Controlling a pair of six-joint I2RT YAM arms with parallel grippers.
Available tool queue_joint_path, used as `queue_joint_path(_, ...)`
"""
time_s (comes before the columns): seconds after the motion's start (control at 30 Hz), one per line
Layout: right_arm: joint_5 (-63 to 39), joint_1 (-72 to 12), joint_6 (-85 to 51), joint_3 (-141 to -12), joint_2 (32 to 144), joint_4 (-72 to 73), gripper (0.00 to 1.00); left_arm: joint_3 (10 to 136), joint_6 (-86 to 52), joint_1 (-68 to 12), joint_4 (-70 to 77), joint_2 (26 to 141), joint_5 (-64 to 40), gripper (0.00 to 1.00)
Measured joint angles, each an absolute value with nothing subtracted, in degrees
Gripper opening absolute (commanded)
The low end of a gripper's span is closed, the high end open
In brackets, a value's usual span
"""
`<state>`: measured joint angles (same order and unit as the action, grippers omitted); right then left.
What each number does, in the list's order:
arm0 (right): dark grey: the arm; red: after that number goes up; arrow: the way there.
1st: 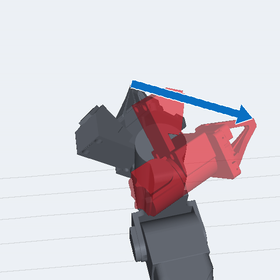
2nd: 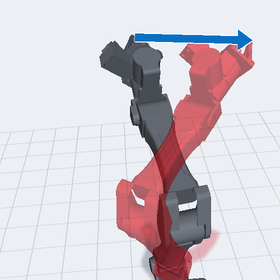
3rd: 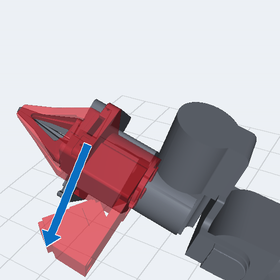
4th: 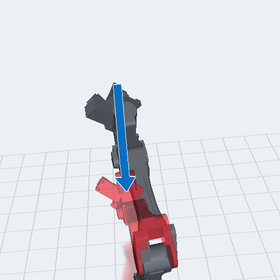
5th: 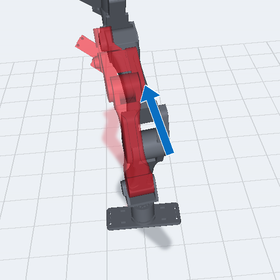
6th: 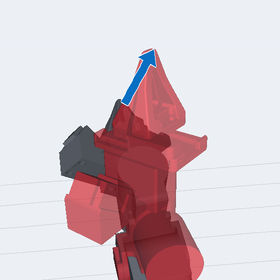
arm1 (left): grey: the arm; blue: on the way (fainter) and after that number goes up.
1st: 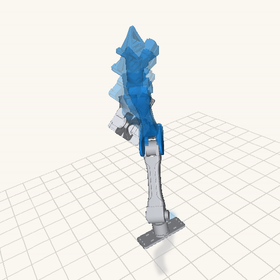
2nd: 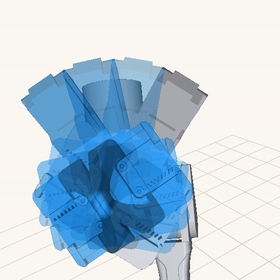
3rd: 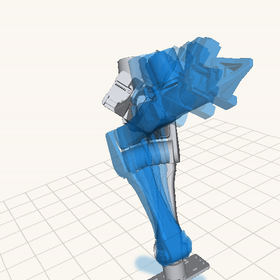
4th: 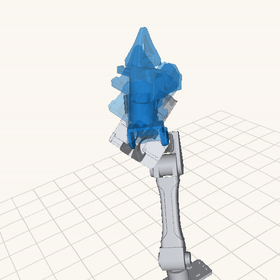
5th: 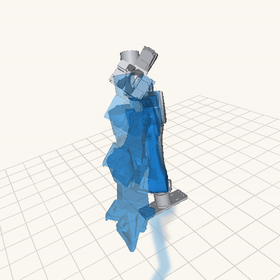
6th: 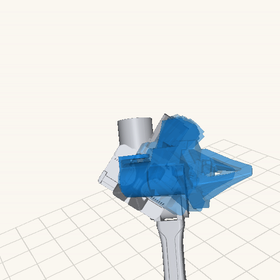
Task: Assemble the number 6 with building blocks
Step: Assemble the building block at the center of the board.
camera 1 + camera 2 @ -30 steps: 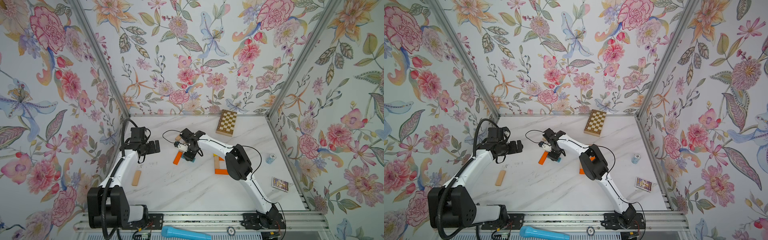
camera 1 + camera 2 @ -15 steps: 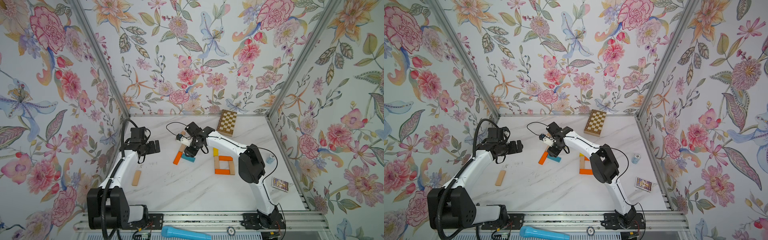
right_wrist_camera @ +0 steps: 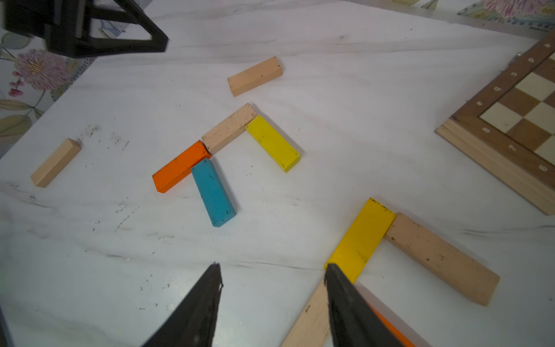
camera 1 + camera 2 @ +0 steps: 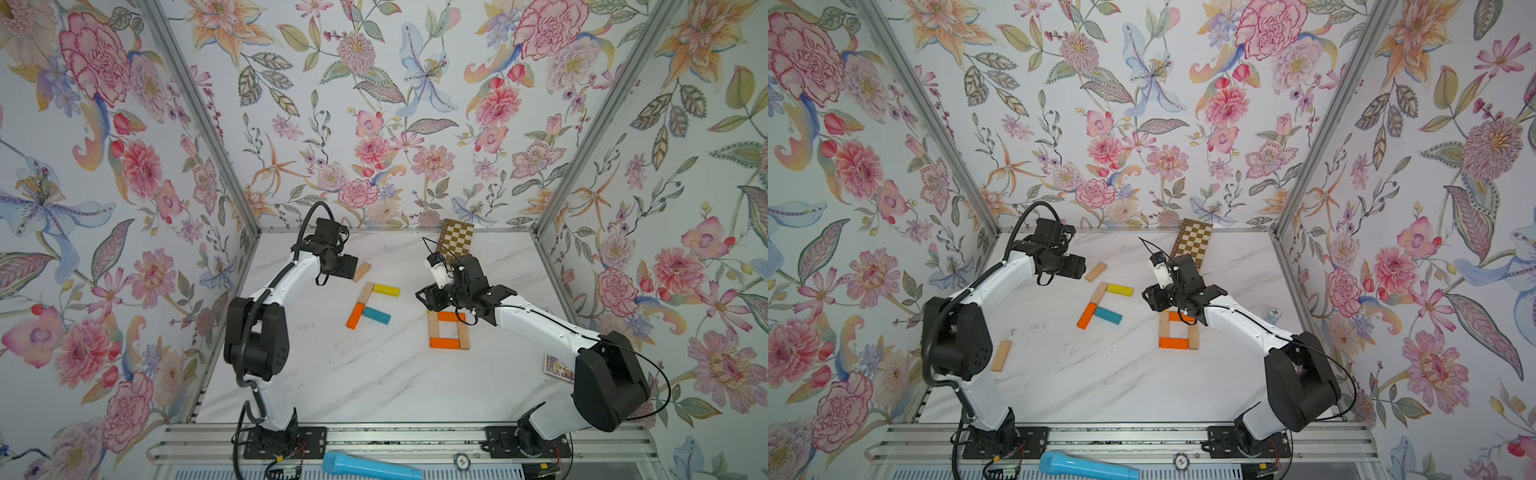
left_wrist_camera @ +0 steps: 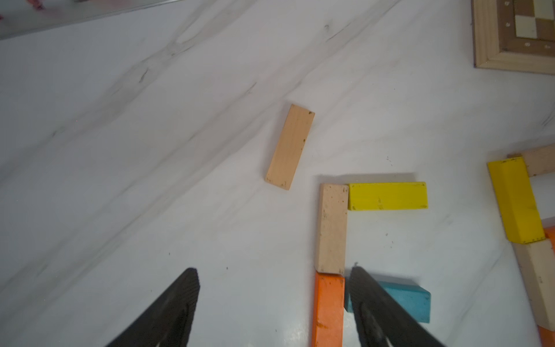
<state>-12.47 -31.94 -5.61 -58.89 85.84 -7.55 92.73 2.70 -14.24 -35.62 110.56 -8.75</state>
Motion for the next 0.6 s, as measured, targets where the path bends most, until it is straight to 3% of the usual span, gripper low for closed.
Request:
queue_joint_path(0.23, -12.4, -31.9, -7.4, -56.8, 83.2, -3.1, 0.57, 109.8, 7.6, -14.3, -39.9, 129.6, -8.8, 0.67)
queue_joint_path(0.6, -12.7, -29.1, -7.4, -55.0, 83.1, -1.9, 0.57, 120.4, 12.3, -16.8, -43.2, 136.8, -8.8, 0.67)
